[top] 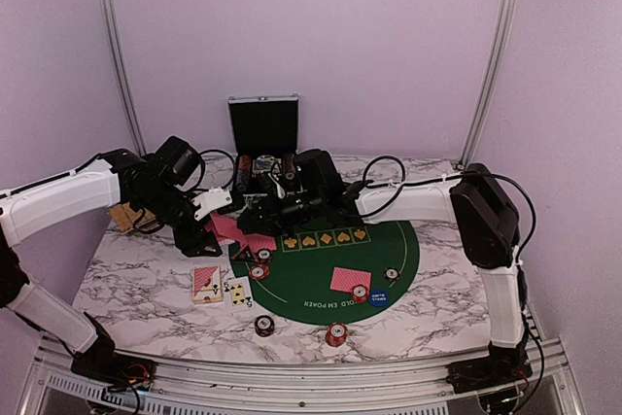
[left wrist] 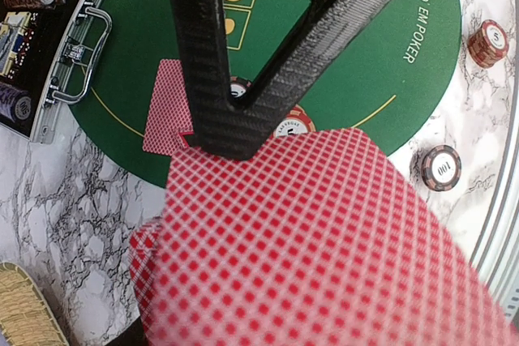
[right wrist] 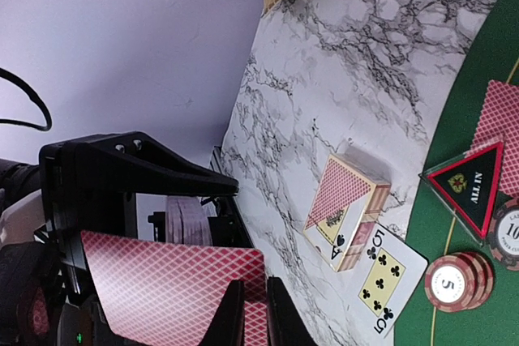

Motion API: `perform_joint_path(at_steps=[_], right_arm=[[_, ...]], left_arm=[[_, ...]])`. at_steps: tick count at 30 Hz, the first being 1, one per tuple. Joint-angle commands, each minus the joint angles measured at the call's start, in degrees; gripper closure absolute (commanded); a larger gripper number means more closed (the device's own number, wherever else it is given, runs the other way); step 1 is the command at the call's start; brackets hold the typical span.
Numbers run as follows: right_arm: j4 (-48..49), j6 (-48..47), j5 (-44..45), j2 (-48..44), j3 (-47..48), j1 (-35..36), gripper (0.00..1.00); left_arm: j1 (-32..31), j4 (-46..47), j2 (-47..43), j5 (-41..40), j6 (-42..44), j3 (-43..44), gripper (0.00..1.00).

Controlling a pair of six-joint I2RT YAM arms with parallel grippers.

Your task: Distribute texas hold em gaming equipment

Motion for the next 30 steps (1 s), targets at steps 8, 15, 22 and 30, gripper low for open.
perform_joint_path(at_steps=[8, 15, 22, 30], right_arm=[[15.76, 10.91, -2.24, -6.11, -9.17, -2.01, 0.76], [13.14, 8.54, -2.30, -6.36, -8.11, -1.50, 0.72], [6.26, 3.89, -1.85, -2.34, -1.18, 0.54, 0.41], [6.57, 5.28, -3.02, 2.33, 2.65, 2.63, 0.34]], left_arm=[[0.27, 0.02, -0.92, 0.82, 0.50, 0.73, 1.00], [0.27, -0.08, -0.89, 0.89, 0.47, 0.85, 1.00], [0.27, -0.02, -1.02, 1.25, 0.47, 0.85, 1.00], [0.27, -0.11, -1.42, 0.97, 0.47, 0.94, 1.00]])
